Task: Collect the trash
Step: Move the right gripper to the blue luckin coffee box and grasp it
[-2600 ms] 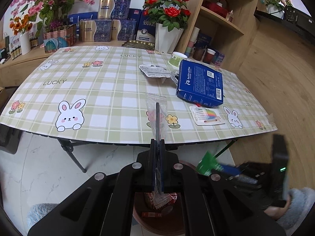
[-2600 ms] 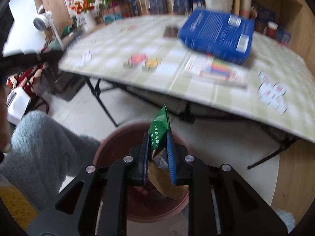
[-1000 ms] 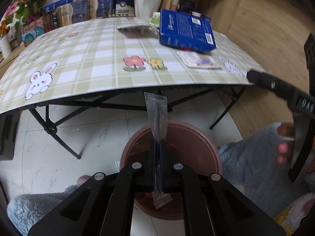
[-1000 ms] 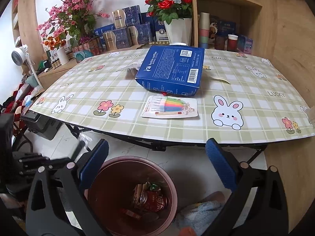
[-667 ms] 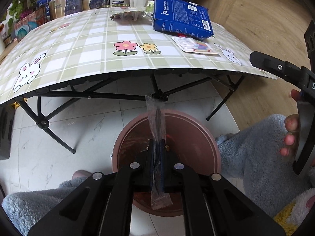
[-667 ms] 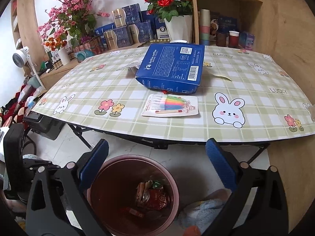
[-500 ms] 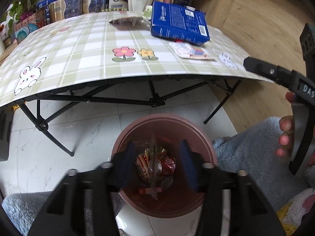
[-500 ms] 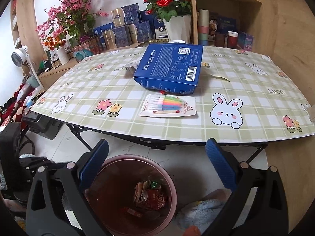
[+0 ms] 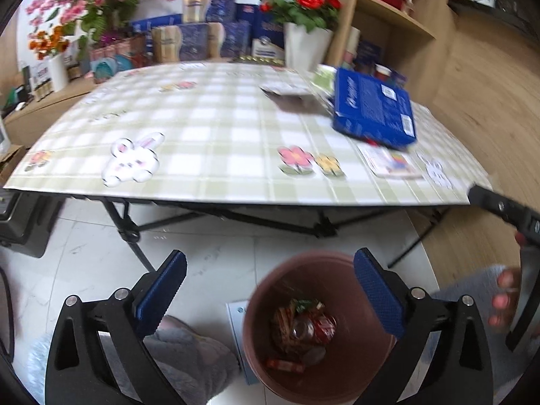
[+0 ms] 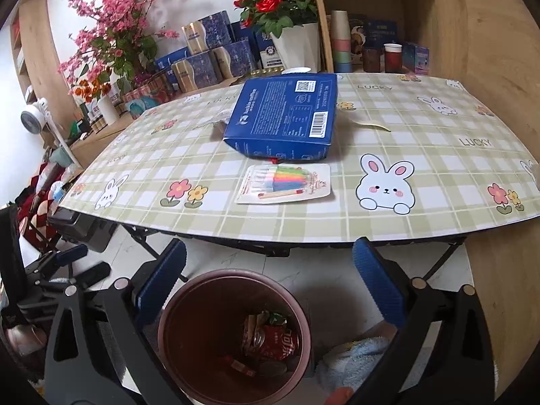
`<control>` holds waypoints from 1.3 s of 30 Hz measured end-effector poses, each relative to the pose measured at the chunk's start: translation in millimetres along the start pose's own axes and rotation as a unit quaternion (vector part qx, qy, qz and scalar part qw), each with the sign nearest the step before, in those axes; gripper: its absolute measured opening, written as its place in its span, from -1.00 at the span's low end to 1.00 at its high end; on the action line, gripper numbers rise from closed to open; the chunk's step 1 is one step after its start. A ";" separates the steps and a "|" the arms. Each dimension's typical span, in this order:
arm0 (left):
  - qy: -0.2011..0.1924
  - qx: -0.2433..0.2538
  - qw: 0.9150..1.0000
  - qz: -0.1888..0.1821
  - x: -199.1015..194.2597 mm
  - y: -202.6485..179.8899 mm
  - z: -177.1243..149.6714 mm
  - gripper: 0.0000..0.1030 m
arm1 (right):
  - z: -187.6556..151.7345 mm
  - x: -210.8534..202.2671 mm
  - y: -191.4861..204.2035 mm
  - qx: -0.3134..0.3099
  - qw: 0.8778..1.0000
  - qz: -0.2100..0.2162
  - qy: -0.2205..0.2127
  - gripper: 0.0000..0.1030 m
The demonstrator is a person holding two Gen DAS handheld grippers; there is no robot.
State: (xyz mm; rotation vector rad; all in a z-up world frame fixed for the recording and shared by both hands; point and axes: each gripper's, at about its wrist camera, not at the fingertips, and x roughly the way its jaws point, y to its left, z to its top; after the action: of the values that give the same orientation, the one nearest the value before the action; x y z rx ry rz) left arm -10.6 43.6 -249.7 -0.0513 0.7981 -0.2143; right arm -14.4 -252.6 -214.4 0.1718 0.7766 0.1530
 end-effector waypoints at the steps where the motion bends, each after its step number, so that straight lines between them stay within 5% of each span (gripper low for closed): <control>1: -0.004 -0.003 1.000 0.004 -1.1 2.7 3.4 0.88 | 1.0 0.2 -0.9 0.000 1.000 0.000 0.000 0.89; 13: -0.064 -0.004 0.998 0.021 -21.6 16.7 51.0 0.88 | 25.0 5.6 -9.8 -0.025 0.999 -0.031 -0.024 0.89; 21: -0.060 -0.005 0.998 0.019 -8.5 16.4 65.7 0.88 | 63.6 29.3 -31.2 -0.010 1.000 -0.005 -0.018 0.89; 30: -0.045 -0.016 0.999 0.021 20.4 18.6 83.4 0.88 | 115.0 102.8 -61.8 0.001 1.000 0.029 -0.012 0.89; 39: -0.022 -0.038 0.999 0.022 48.2 26.6 86.8 0.88 | 141.0 162.6 -85.1 0.099 0.990 0.097 0.014 0.81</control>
State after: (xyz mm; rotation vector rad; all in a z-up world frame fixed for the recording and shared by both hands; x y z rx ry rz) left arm 88.6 56.4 -226.4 -0.1090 0.7617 -0.1405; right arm 205.9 -316.8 -244.3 0.4353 0.8031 0.2635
